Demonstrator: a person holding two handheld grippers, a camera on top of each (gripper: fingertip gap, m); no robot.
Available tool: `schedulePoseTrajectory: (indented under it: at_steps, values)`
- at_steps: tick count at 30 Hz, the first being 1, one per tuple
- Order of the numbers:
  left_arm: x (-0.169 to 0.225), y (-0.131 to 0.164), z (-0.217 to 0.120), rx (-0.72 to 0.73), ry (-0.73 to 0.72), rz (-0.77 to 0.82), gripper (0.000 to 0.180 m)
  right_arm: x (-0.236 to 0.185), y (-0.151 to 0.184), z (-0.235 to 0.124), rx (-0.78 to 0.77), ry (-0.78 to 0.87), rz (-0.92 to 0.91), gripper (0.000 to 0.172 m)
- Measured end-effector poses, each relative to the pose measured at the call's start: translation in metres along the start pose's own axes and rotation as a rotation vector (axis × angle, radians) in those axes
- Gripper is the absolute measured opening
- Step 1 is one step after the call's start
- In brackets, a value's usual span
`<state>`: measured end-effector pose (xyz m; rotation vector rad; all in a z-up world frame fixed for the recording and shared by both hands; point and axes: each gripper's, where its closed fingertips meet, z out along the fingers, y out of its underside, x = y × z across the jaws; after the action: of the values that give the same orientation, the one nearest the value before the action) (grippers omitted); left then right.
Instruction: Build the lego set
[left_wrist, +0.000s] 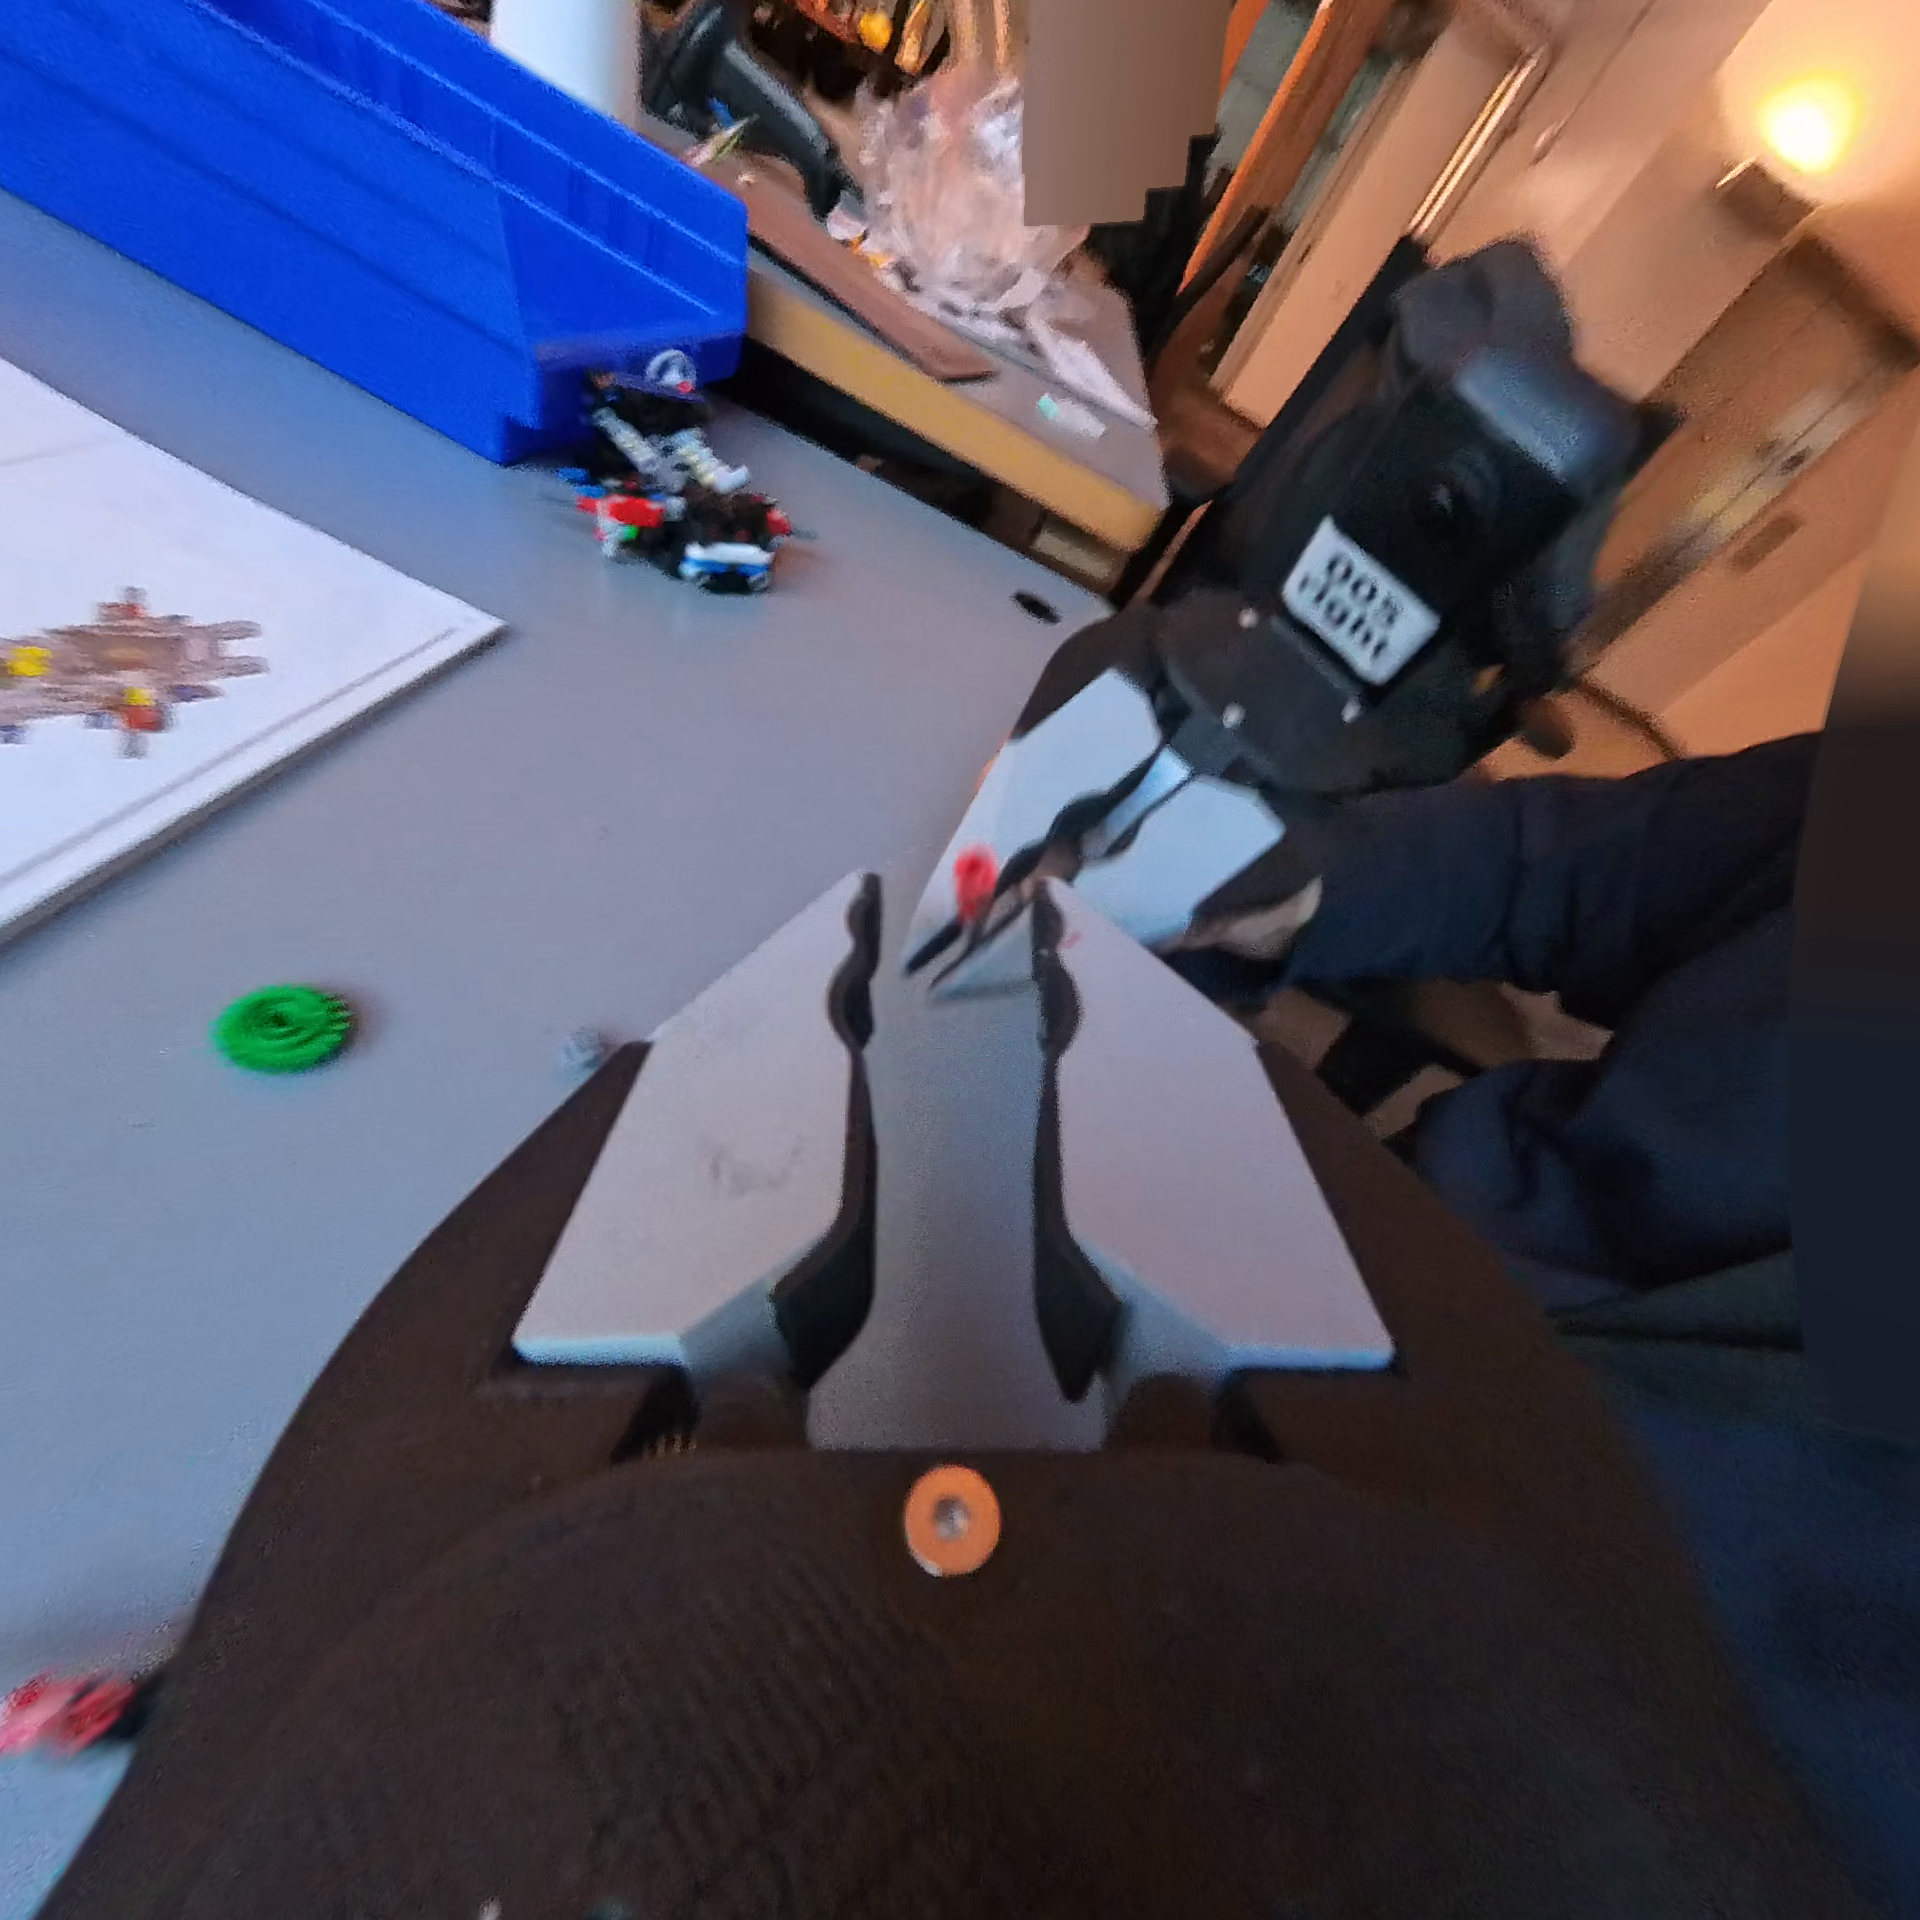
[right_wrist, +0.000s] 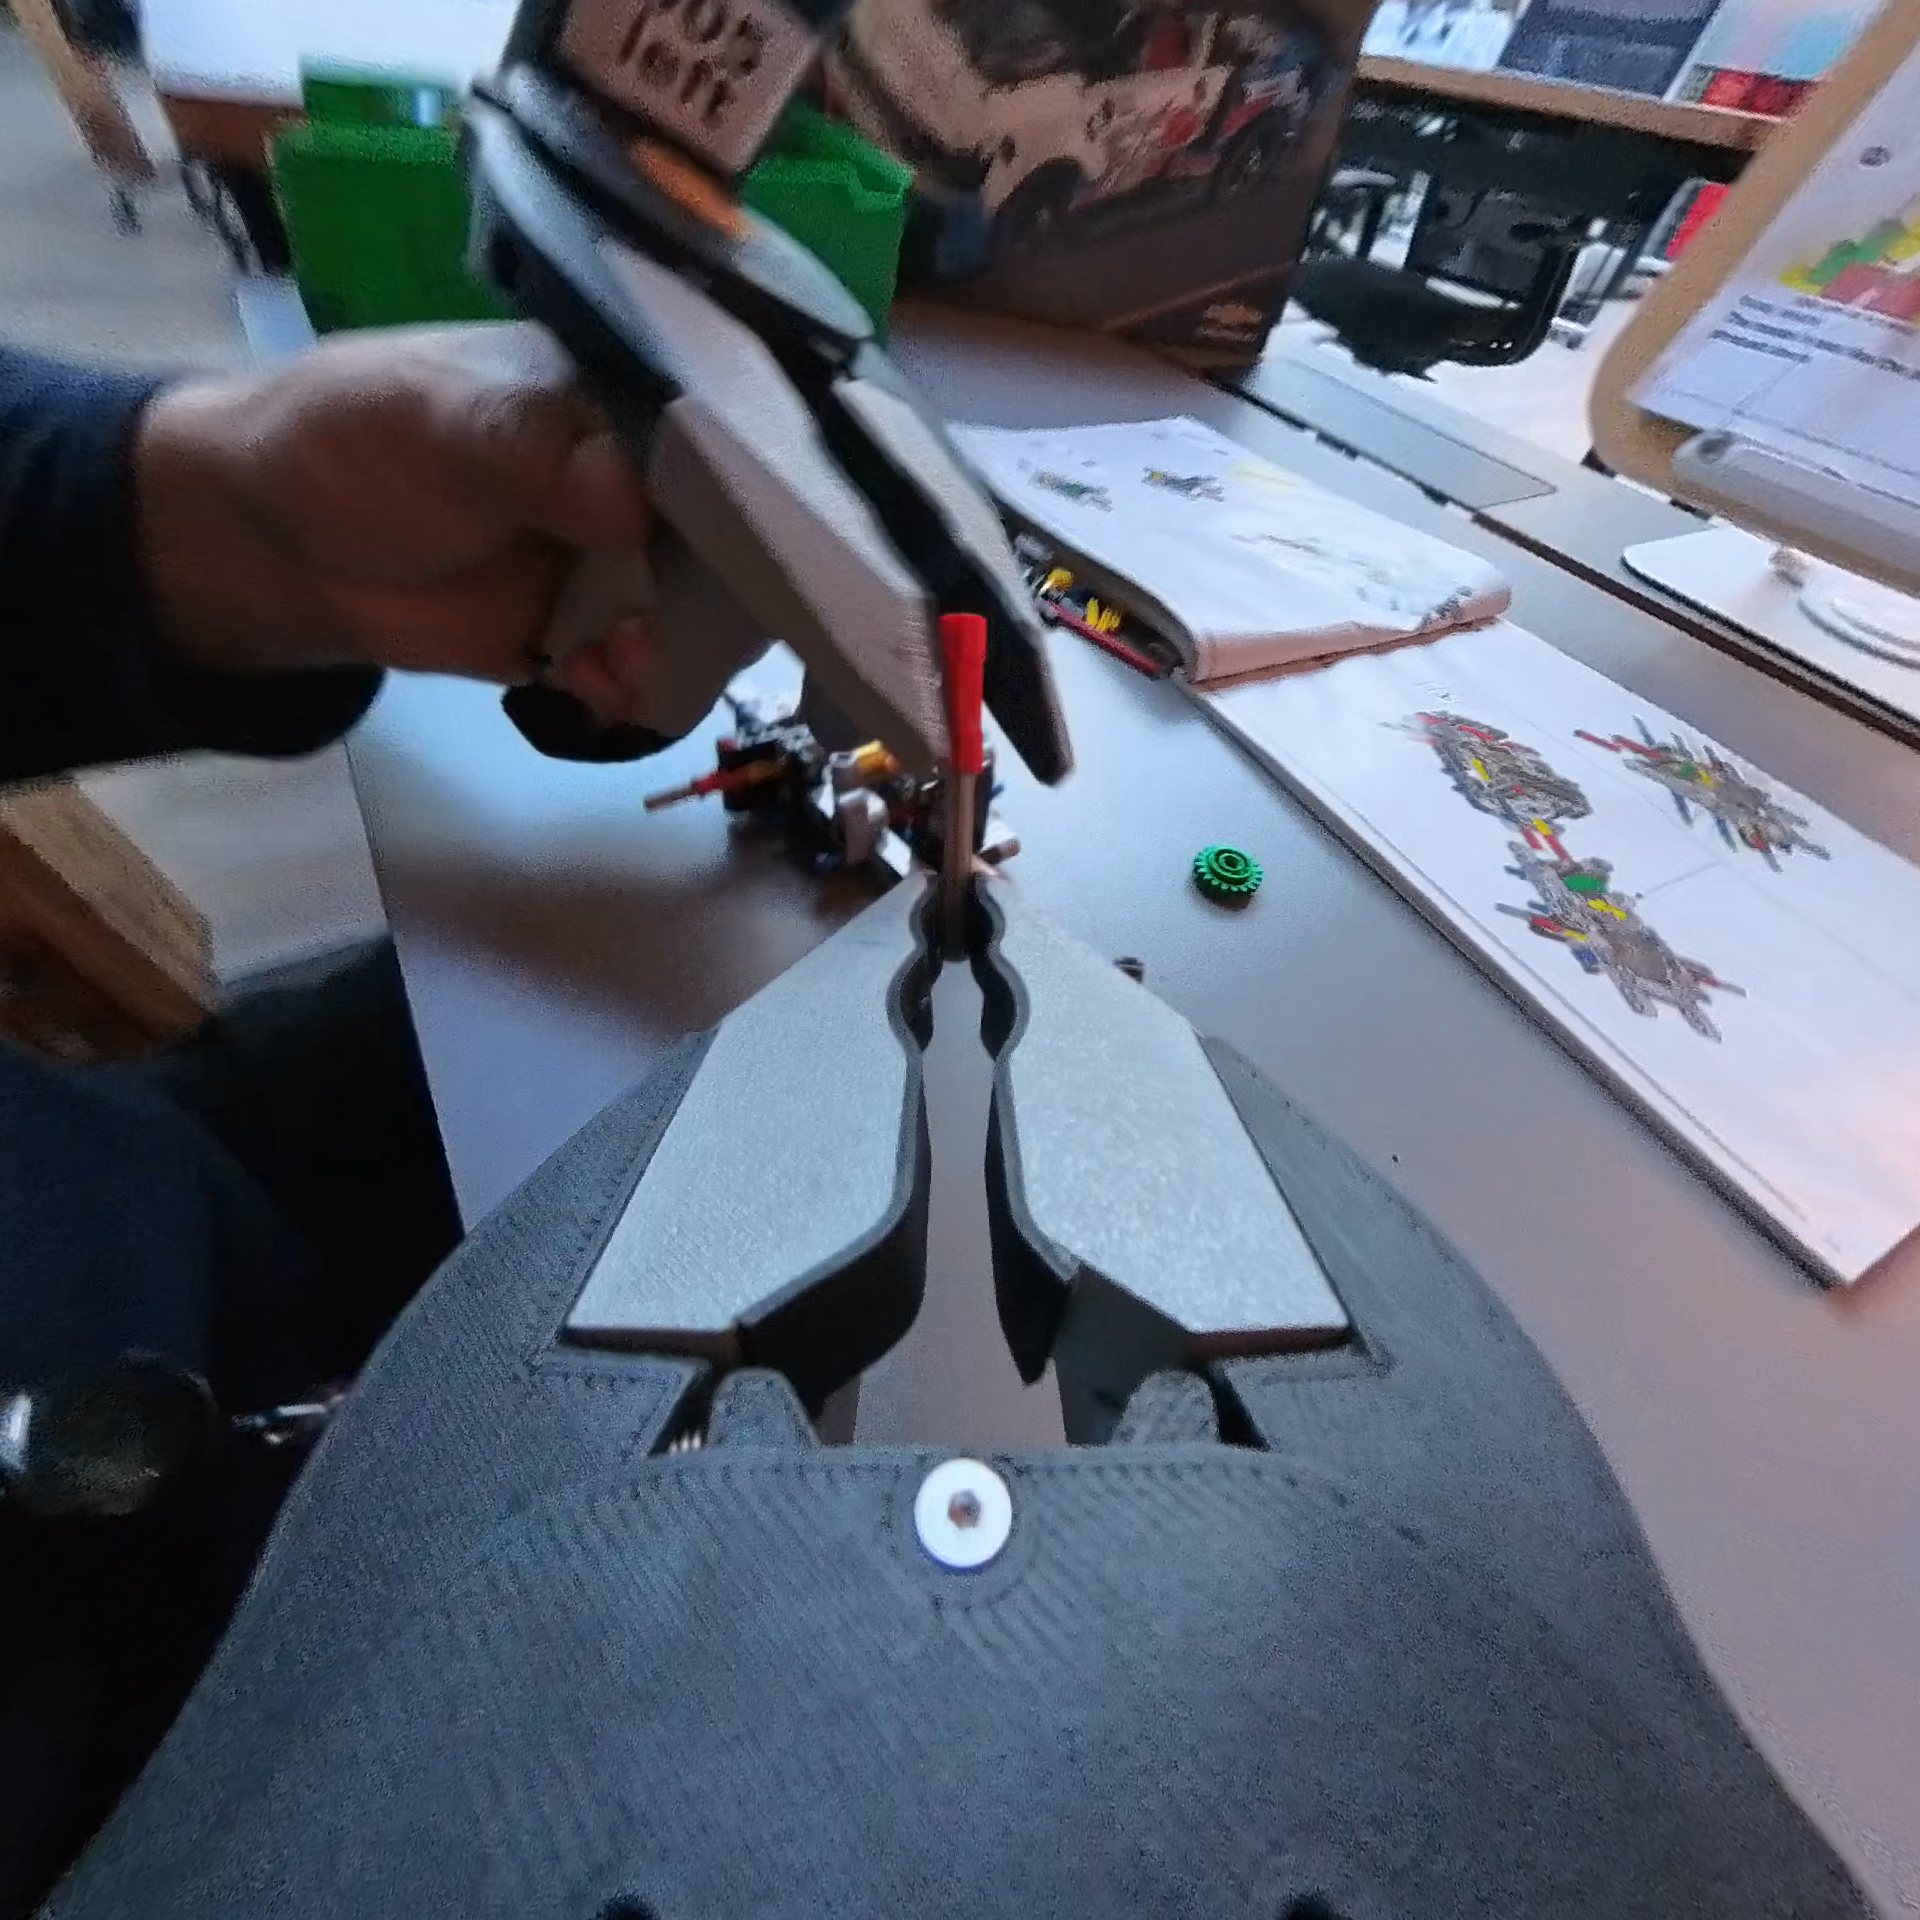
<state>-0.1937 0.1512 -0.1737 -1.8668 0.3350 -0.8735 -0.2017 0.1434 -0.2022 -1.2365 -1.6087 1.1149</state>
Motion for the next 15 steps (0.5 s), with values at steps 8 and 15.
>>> schedulePoseTrajectory:
  at_steps: [8, 15]
  values:
    - [0.001, 0.005, -0.009, -0.105, -0.052, 0.125, 0.027, 0.009, -0.022, -0.012, 0.195, -0.231, 0.462, 0.0]
    - [0.021, -0.002, 0.004, -0.041, 0.14, -0.058, 0.006, -0.019, -0.023, -0.002, 0.145, -0.286, 0.385, 0.0]
